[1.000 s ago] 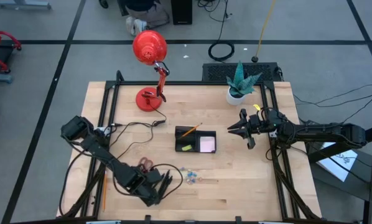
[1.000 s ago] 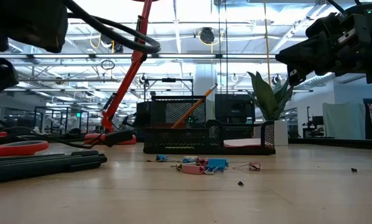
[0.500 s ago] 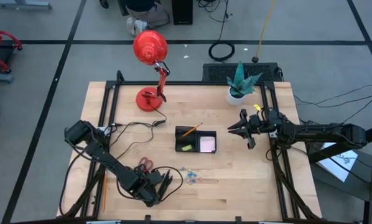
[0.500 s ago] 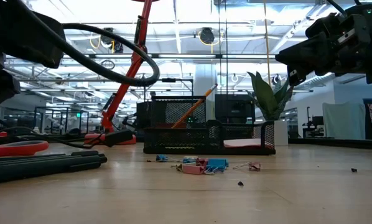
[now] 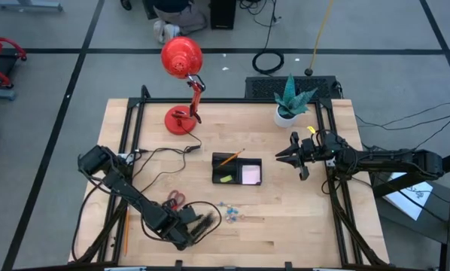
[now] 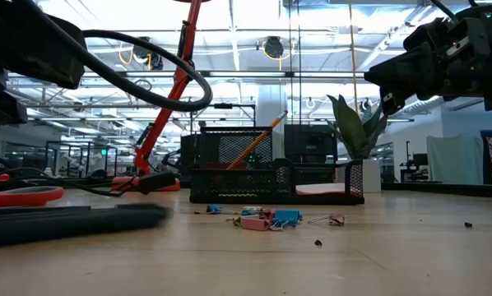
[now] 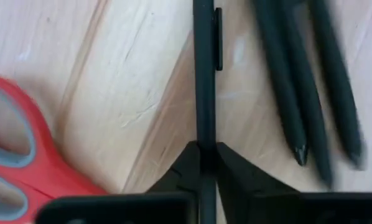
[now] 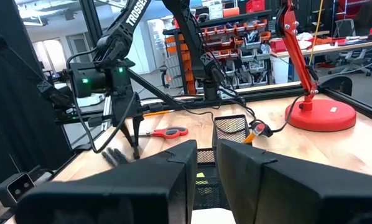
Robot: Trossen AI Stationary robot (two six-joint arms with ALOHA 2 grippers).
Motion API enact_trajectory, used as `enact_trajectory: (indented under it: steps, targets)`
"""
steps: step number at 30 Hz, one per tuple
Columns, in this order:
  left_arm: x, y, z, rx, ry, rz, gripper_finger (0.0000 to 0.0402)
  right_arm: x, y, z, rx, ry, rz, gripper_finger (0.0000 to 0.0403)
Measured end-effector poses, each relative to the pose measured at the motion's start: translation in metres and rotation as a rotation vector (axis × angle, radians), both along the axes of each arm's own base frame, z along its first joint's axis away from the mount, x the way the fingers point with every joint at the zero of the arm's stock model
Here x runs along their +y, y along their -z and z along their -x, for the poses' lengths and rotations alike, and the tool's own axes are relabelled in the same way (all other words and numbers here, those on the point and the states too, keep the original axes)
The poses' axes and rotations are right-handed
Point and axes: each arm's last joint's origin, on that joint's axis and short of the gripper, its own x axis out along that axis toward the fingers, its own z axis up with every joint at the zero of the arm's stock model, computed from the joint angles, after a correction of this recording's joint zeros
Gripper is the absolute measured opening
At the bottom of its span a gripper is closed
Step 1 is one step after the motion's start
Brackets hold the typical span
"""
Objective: Pick and place office supplies into organizer
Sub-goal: Put the black pen into the black desk organizer
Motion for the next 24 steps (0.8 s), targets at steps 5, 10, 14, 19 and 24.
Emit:
enact_trajectory:
  steps: [5,10,14,19,24]
  targets:
    - [-0.001,-0.003,0.001,-0.035,0.002,-0.014,0.0033,0.000,0.000,0.000,0.000,-0.001,0.000,0.0059]
    - [-0.002,-0.017,0.003,-0.164,-0.006,-0.065,0.0046,0.000,0.000,0.000,0.000,0.000,0.004,0.0059]
    - [0.002,-0.033,-0.001,-0.337,-0.018,-0.150,0.0018,0.000,0.000,0.000,-0.001,0.001,0.007,0.0059]
    - [-0.004,-0.055,-0.009,-0.540,0.058,-0.168,0.0019,0.000,0.000,0.000,-0.001,0.006,0.007,0.0059]
    - [-0.005,-0.081,-0.021,-0.764,0.165,-0.273,0.0033,-0.001,0.000,0.000,-0.001,0.026,0.002,0.0059]
